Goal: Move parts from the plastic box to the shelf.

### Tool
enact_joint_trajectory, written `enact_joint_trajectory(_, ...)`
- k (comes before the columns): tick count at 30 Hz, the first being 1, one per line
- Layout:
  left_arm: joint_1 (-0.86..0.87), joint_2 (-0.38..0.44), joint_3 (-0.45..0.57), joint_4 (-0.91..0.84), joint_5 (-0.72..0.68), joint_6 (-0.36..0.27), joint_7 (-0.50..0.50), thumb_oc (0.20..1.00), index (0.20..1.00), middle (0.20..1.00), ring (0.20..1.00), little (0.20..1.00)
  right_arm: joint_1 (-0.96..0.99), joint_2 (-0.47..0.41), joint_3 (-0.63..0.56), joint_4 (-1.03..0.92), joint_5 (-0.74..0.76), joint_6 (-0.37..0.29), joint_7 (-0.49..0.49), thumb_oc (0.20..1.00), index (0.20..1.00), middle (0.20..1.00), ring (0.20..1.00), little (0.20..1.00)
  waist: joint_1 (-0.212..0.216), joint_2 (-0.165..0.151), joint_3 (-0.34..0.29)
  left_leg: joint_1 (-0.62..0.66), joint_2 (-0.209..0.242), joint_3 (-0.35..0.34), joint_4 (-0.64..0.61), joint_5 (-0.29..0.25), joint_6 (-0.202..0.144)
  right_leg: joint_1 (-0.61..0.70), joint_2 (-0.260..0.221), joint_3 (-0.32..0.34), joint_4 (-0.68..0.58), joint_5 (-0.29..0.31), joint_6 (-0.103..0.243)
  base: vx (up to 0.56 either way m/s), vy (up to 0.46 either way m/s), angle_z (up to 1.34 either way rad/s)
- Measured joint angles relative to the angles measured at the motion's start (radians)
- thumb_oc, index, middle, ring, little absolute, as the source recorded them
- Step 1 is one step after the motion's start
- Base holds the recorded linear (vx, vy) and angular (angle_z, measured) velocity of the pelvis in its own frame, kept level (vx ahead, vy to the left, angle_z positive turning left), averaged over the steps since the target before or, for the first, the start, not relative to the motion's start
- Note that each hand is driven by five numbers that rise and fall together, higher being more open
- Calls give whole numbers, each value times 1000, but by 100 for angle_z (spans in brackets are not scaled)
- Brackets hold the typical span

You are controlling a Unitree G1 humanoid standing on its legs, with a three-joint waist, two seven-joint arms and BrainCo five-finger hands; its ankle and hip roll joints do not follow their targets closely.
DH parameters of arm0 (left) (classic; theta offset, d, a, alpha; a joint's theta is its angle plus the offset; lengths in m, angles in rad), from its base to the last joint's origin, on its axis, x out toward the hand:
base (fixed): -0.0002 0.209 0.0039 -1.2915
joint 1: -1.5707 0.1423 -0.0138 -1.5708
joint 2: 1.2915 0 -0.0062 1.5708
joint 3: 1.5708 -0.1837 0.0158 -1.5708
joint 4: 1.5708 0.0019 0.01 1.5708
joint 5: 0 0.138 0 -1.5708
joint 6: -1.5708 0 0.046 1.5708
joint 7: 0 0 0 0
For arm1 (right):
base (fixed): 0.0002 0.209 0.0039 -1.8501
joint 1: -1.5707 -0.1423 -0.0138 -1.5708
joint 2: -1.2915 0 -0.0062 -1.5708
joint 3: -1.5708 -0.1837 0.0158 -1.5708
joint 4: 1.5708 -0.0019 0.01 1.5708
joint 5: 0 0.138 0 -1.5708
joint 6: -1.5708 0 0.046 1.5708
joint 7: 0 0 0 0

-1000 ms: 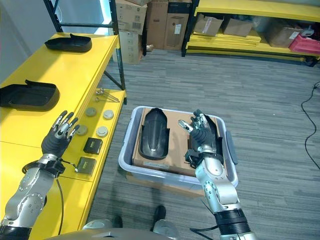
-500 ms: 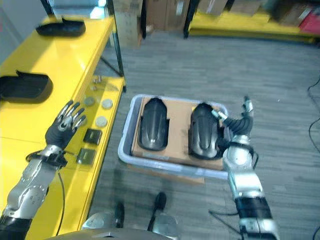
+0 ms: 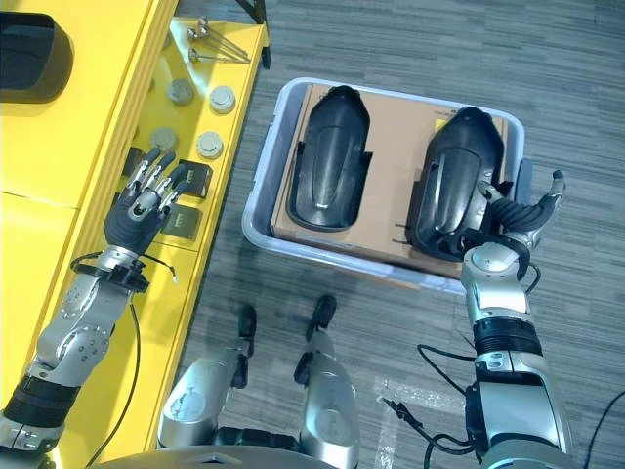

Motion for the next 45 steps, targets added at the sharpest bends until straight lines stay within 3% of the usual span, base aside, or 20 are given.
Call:
enact_joint_trajectory(1,1,0,0,0,0,-5,-1,1000,1000,1000,1000,1000,1,-5,0,0,0,0,0,1000,1000,1000,1000,1000,3,8,4,2,-1,-2,-1,0,0,1,0,0,0,13,-17,0,0,0)
enact_joint_trajectory(3,5,0,0,0,0,-7,-2,1000,1000,1000,1000,1000,7,-6,-1,-1,0,6,0,1000,1000,1000,1000,1000,6,12,5,16,-1,0,-18,0,1,6,4,2,0,13,-18,15,17,-2)
enact_joint_trajectory(10,14,0,0,0,0,-9,-2,1000,1000,1000,1000,1000,77,-3,-45,51,67,12,15,1000,1000,1000,1000,1000,-6,11,6,52,-7,4,-50,6,6,27,-5,7,0,-4,5,-4,-4,-1)
enact_joint_trajectory(26,12,-1,-3,5,0,-9,2,1000,1000,1000,1000,1000,64,34,-21,43,108,35,55,1000,1000,1000,1000,1000,-5,10,7,50,-5,1,-54,6,6,25,-3,5,0,-6,7,3,-1,1)
enact_joint_trajectory(41,-34,-4,-41,66,13,-12,9,1000,1000,1000,1000,1000,-21,27,23,168,104,68,85,1000,1000,1000,1000,1000,-5,10,7,-36,-7,-5,-22,4,6,-43,-5,-3,0,8,-11,0,0,0)
enact_joint_trajectory(42,-32,-4,-41,67,14,-12,12,1000,1000,1000,1000,1000,-21,26,26,168,104,72,86,846,846,846,846,846,-4,10,7,-36,-6,-5,-21,3,6,-43,-5,-3,0,8,-11,0,0,0)
enact_joint_trajectory(43,-32,-4,-41,67,14,-12,12,1000,1000,1000,1000,1000,-20,25,33,169,104,72,87,401,401,401,401,401,-4,10,7,-37,-6,-5,-20,3,5,-43,-5,-3,0,8,-11,0,0,0)
enact_joint_trajectory(44,-32,-4,-41,67,16,-12,12,1000,1000,1000,1000,1000,-20,25,33,169,104,72,89,200,200,200,200,200,-4,10,7,-38,-6,-5,-18,3,5,-43,-5,-3,1,9,-12,0,0,0)
enact_joint_trajectory(45,-32,-4,-41,67,17,-12,12,1000,1000,1000,1000,1000,-19,24,33,169,104,73,90,200,200,200,200,200,-4,10,7,-38,-6,-5,-16,3,5,-42,-5,-3,0,9,-12,0,0,0)
